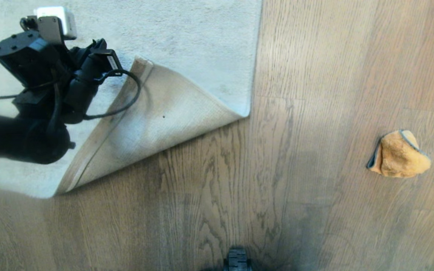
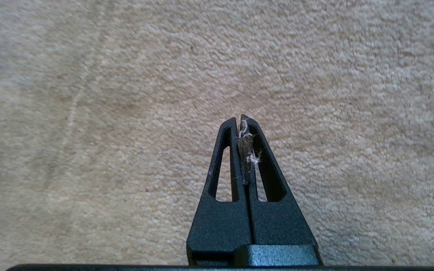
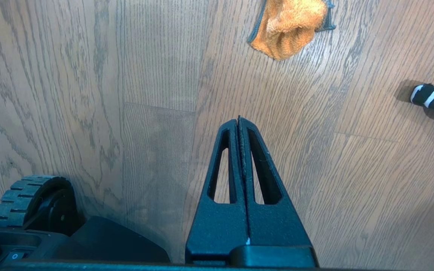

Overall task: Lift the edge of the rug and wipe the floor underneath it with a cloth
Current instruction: Lay down the carpet

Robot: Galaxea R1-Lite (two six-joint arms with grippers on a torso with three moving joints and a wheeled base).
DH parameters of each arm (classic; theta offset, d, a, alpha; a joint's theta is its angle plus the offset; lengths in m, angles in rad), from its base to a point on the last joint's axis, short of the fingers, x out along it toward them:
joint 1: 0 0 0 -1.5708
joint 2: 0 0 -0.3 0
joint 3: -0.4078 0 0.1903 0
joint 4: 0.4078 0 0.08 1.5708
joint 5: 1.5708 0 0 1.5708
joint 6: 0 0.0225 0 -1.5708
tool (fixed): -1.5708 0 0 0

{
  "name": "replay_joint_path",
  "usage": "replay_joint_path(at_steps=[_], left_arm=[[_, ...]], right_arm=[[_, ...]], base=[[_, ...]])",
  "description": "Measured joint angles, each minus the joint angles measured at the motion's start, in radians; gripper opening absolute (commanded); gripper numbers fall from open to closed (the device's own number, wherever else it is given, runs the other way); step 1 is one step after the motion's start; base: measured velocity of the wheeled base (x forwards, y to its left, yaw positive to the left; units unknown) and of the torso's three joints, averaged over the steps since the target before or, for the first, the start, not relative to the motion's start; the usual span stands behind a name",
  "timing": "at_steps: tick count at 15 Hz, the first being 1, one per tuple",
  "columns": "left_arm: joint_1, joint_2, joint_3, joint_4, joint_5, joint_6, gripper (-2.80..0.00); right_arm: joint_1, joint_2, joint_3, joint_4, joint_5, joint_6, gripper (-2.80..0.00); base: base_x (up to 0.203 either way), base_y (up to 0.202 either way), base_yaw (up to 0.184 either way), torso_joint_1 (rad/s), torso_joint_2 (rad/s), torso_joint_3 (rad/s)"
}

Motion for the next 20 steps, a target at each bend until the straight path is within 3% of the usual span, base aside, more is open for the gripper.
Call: replay_joint_path(at_steps=[5, 11, 15, 20], left_arm=[[0.016, -0.075, 0.052, 0.028, 0.002, -0.010, -2.80], [-0.029, -0.197, 0.180, 0.128, 0.007, -0.040, -2.80], [-0.152, -0.230, 0.238, 0.154, 0.009, -0.091, -2.80], [-0.409, -0.148, 0.274, 0.152, 0.035, -0.179, -2.80]], right_arm=[[0.000, 0.000, 0.000, 0.000, 0.000, 0.001, -2.80], [0.000, 0.000, 0.000, 0.000, 0.000, 0.000, -2.80], [0.000, 0.000, 0.000, 0.000, 0.000, 0.000, -2.80], [0.000, 0.000, 0.000, 0.000, 0.000, 0.000, -2.80]], base=[[0.000, 0.000, 0.000, 0.000, 0.00, 0.000], [0.000, 0.000, 0.000, 0.000, 0.00, 0.000], [0.000, 0.000, 0.000, 0.000, 0.00, 0.000], [0.000, 0.000, 0.000, 0.000, 0.00, 0.000]])
